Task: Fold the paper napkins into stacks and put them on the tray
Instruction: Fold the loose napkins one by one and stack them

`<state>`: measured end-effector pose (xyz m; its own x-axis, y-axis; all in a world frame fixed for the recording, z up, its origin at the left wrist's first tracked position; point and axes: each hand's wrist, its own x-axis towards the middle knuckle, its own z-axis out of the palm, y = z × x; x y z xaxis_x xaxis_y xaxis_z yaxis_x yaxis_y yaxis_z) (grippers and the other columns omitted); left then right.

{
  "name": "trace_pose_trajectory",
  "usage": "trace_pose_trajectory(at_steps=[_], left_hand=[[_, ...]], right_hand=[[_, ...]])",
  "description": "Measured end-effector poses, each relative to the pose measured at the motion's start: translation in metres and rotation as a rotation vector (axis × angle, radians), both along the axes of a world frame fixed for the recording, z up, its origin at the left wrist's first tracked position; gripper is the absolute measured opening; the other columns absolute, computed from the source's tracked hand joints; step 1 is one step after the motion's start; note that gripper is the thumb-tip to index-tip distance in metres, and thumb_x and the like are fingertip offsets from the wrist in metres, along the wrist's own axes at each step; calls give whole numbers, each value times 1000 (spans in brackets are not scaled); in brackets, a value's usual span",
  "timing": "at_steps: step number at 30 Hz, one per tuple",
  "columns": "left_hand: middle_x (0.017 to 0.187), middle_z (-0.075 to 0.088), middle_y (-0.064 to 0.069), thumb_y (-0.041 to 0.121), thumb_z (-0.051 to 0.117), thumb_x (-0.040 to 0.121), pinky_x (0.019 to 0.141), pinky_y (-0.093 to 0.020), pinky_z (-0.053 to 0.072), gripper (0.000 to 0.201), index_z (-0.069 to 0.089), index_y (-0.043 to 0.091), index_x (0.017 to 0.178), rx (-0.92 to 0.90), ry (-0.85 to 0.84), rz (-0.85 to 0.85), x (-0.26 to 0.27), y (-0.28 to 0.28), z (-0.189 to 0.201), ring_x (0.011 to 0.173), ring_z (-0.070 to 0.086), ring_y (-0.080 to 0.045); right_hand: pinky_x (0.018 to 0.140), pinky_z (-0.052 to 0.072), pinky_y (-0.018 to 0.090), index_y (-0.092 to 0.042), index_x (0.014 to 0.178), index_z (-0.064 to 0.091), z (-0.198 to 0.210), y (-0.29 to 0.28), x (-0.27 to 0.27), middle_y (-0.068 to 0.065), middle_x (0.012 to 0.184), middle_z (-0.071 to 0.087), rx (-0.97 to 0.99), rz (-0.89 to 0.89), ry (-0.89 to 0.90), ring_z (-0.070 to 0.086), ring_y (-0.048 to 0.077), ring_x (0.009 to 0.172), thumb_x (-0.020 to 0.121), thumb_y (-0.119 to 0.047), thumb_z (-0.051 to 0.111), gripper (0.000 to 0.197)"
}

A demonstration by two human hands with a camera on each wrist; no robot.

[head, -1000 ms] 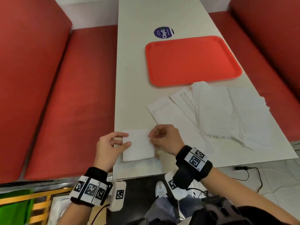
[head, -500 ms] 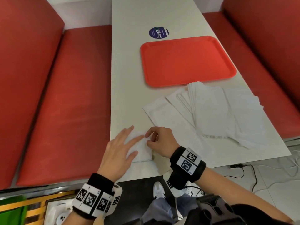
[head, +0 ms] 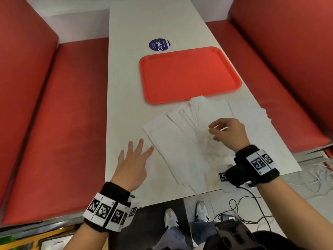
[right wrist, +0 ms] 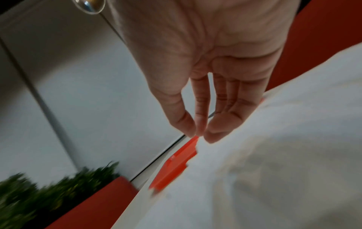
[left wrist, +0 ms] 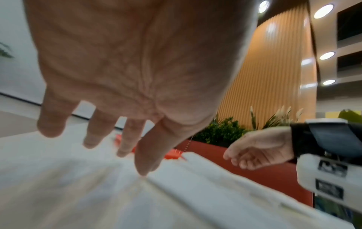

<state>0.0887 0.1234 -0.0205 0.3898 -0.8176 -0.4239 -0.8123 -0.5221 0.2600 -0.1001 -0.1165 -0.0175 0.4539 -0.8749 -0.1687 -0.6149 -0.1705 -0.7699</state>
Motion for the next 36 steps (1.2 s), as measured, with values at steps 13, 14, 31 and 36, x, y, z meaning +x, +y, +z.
trace_pose_trajectory(at_steps=[13, 14, 31, 36], left_hand=[[123, 62, -13, 18, 66, 90, 85, -22, 41, 52, 48, 5, 138, -354, 494, 410, -64, -204, -2, 112, 59, -25], [124, 61, -14, 19, 68, 89, 84, -22, 40, 56, 46, 5, 139, -348, 484, 431, -65, -208, -5, 112, 58, -25], [124, 43, -7, 42, 86, 68, 95, -32, 38, 61, 57, 12, 113, -259, 357, 446, -64, -217, -30, 120, 40, -25], [113, 59, -8, 32, 87, 66, 98, -40, 44, 27, 62, 25, 72, -343, 400, 483, -60, -210, -33, 114, 50, -27]], right_hand=[[95, 44, 31, -8, 139, 47, -27, -58, -22, 10, 118, 62, 134, -93, 57, 58, 25, 108, 83, -23, 75, 64], [93, 45, 30, -8, 138, 49, -27, -60, -21, 9, 114, 62, 149, -92, 42, 59, 24, 104, 83, -22, 75, 63], [61, 43, 19, -22, 78, 61, -23, -60, -19, -5, 72, 64, 24, -44, -118, 57, 8, 60, 76, -16, 78, 18], [57, 42, 22, -20, 86, 63, -25, -60, -25, -2, 73, 66, 40, -109, -156, 58, 9, 62, 83, -21, 75, 13]])
